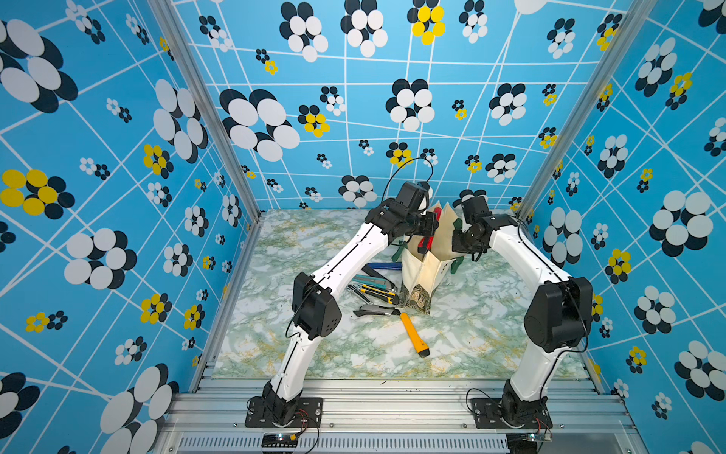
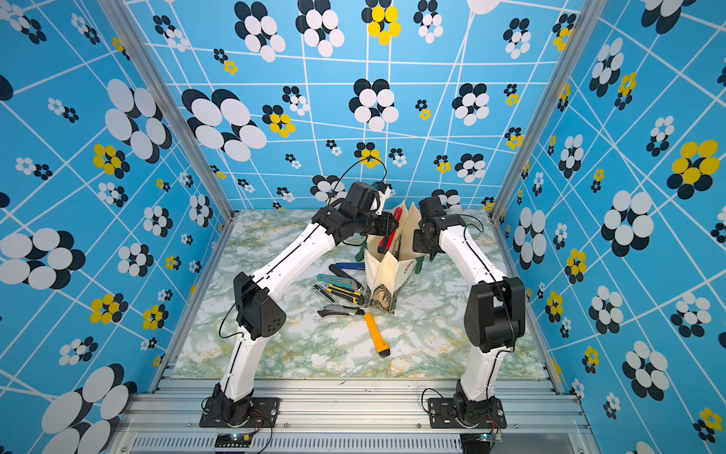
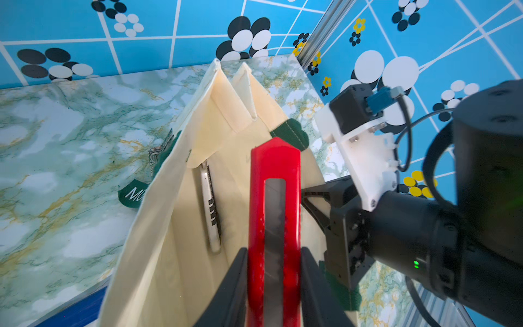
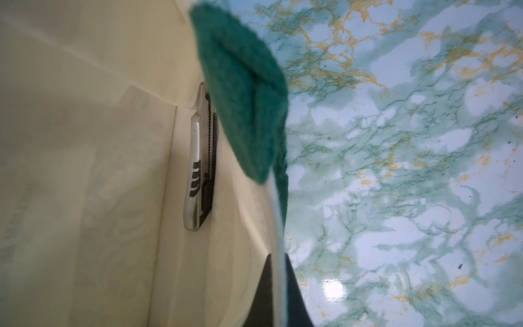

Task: Place the art knife into the pouch
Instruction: Place the utility knife in the pouch.

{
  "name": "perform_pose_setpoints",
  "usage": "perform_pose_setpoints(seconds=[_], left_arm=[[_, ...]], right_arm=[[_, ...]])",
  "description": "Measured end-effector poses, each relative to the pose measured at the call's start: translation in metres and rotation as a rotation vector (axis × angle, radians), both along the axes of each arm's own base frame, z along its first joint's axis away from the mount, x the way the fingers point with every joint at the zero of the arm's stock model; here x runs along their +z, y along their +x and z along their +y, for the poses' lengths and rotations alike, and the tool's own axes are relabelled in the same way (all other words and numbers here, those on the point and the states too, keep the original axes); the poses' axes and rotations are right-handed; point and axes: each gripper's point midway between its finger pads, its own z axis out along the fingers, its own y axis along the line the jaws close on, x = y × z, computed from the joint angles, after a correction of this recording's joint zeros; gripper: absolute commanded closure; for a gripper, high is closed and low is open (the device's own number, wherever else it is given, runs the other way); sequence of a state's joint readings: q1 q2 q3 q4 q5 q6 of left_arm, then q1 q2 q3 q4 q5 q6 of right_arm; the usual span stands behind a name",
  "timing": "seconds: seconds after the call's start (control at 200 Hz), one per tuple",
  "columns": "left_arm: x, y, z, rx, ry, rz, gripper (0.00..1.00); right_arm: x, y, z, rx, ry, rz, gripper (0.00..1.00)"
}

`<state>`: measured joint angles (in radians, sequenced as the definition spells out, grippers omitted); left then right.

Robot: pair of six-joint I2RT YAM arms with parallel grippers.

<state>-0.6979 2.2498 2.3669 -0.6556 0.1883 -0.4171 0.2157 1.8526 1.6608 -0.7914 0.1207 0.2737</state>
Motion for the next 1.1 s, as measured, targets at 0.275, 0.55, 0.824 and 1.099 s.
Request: perform_pose_setpoints(seconds=[0.275, 0.55, 0.824, 1.099], left_arm=[[-0.081, 0.008, 0.011, 0.022, 0.182, 0.100, 0.61], [-0.079, 0.008, 0.014, 0.004, 0.205, 0.082, 0.08], [-0.023, 0.007, 0.032, 0.011, 0.106, 0.020, 0.07], [0.068, 0.016, 0.189, 0.323, -0.104, -0.094, 0.06]], right_arm=[[0.000, 0.000, 0.000, 0.001, 0.000, 0.000, 1.00], [0.000, 0.000, 0.000, 0.001, 0.000, 0.000, 1.00], [0.000, 0.000, 0.001, 0.000, 0.002, 0.000, 1.00], [0.000, -0.001, -0.002, -0.010, -0.020, -0.001, 1.00]])
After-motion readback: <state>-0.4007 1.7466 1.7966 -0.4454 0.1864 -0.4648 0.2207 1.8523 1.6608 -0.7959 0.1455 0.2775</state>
